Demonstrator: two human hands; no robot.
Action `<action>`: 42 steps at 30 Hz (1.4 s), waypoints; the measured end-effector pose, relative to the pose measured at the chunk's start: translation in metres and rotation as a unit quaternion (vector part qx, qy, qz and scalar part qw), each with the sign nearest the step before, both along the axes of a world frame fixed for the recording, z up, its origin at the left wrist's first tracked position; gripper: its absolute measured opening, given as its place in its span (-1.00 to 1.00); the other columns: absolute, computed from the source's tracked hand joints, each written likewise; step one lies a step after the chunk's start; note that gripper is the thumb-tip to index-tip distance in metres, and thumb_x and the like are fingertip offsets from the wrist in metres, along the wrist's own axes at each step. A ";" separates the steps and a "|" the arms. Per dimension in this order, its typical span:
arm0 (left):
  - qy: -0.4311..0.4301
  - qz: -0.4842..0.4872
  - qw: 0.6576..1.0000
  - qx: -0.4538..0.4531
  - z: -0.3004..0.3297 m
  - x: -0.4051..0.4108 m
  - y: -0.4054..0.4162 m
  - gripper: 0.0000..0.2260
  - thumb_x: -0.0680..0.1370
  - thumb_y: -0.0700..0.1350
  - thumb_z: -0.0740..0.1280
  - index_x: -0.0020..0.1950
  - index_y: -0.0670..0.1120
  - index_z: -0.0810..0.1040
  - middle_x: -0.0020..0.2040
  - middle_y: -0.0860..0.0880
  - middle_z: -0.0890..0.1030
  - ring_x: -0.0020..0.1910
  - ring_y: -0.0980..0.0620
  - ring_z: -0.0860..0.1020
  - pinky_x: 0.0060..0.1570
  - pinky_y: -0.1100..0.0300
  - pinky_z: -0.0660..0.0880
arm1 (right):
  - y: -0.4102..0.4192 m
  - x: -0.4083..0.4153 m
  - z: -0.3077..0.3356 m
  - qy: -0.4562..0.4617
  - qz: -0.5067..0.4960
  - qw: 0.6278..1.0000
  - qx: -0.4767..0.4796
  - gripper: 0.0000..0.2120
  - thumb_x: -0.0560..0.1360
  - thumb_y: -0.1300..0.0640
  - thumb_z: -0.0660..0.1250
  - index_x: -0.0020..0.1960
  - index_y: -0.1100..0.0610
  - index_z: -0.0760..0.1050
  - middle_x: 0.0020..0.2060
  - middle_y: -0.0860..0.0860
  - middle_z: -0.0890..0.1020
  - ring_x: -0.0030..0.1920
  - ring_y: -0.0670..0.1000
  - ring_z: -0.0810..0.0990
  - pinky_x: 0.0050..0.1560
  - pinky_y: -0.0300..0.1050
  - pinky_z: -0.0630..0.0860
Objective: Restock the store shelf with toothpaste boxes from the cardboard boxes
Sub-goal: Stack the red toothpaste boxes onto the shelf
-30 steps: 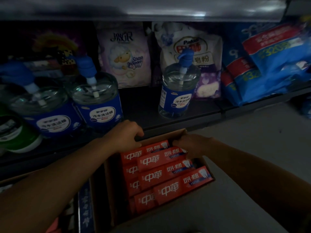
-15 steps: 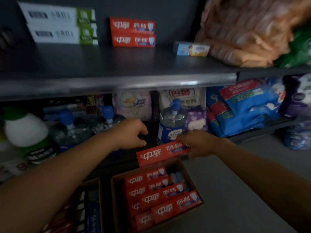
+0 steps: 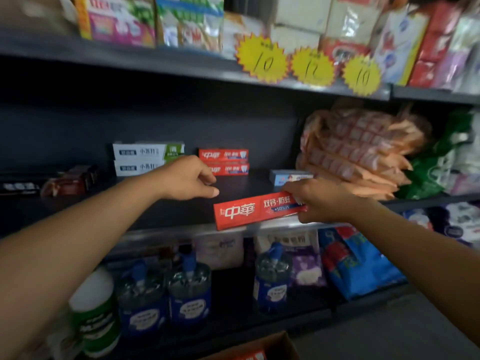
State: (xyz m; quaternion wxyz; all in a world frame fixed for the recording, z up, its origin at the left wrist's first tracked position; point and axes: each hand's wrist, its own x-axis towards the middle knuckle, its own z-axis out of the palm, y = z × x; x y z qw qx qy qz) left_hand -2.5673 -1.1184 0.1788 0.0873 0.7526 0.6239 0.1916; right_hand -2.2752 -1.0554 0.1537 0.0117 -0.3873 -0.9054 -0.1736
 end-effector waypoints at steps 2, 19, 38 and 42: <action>-0.020 0.017 1.000 0.004 0.018 -0.008 0.006 -0.63 0.46 0.00 0.45 0.22 -0.11 0.60 0.14 -0.02 0.63 0.09 0.05 0.59 0.19 0.13 0.50 | 0.011 -0.008 0.019 0.019 0.010 0.999 0.035 -0.53 0.35 0.02 0.40 0.22 0.04 0.40 0.10 0.01 0.58 0.06 0.11 0.58 -0.05 -0.04 0.48; -0.088 0.056 0.993 -0.046 -0.011 -0.028 0.109 -0.71 0.41 -0.20 0.51 0.11 -0.09 0.61 -0.03 0.07 0.61 0.04 0.12 0.56 0.05 0.23 0.47 | 0.137 -0.064 -0.011 0.087 0.033 0.993 0.078 -0.46 0.47 0.04 0.36 0.38 0.10 0.27 0.26 0.06 0.46 0.25 0.10 0.45 0.05 -0.01 0.46; -0.046 0.091 0.994 -0.027 -0.077 -0.054 0.212 -0.60 0.39 -0.20 0.52 0.20 -0.09 0.55 0.15 -0.01 0.58 0.12 0.04 0.54 0.19 0.08 0.49 | 0.241 -0.100 -0.057 0.053 -0.008 0.998 -0.017 -0.49 0.53 0.06 0.31 0.41 0.04 0.21 0.34 0.09 0.40 0.28 0.11 0.44 0.21 -0.01 0.41; -0.001 0.108 0.994 0.004 -0.075 -0.055 0.219 -0.52 0.36 -0.18 0.55 0.24 -0.10 0.52 0.19 -0.03 0.55 0.11 0.03 0.52 0.12 0.15 0.48 | 0.256 -0.096 -0.054 0.078 -0.008 0.997 0.013 -0.57 0.49 -0.04 0.36 0.31 0.03 0.37 0.25 0.04 0.48 0.20 0.08 0.50 0.18 0.03 0.48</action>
